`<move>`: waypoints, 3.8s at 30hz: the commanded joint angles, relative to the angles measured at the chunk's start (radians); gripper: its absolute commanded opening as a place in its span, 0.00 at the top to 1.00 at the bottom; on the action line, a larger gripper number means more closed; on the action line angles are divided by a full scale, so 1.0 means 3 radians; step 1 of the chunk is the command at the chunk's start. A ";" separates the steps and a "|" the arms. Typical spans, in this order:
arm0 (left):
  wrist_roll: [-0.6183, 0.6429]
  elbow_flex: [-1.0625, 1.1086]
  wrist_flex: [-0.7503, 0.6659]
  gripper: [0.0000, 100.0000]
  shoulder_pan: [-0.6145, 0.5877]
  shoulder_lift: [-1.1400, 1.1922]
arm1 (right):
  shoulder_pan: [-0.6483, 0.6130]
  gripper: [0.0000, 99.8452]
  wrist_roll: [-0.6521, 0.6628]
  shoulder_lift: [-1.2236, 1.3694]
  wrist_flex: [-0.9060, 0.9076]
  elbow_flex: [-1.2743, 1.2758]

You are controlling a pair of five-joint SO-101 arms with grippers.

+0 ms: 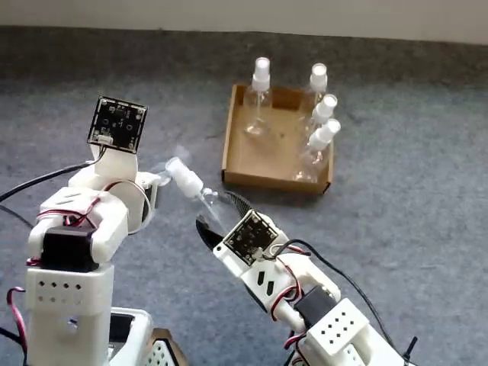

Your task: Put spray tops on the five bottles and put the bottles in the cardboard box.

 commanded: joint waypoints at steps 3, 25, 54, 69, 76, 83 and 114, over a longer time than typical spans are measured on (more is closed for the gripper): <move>0.0056 -0.0335 -0.0056 0.78 -0.0724 -0.0038 | -0.0038 1.00 -0.0031 -0.0064 -0.0069 -0.0049; 0.0736 -0.1394 0.0793 0.66 -0.0315 -0.0043 | -0.0018 1.00 -0.0685 -0.0038 -0.0074 -0.0054; 0.0368 -0.1082 0.0557 0.66 -0.1148 -0.0013 | 0.0667 1.00 -0.1156 0.0279 0.0176 -0.0923; 0.0281 0.0846 -0.0706 0.66 -0.1506 -0.0038 | -0.0427 0.99 -0.0798 0.0923 0.0391 -0.0698; 0.0051 0.0933 -0.0317 0.66 -0.1107 -0.0038 | -0.0417 0.99 -0.0793 0.1261 0.0090 -0.0616; 0.0051 0.0954 -0.0286 0.66 -0.0708 -0.0038 | -0.0514 0.95 -0.0777 0.1312 0.0095 -0.0652; 0.0046 0.0887 -0.0097 0.66 -0.0289 -0.0043 | -0.0514 0.88 -0.0762 0.1312 -0.0274 -0.0749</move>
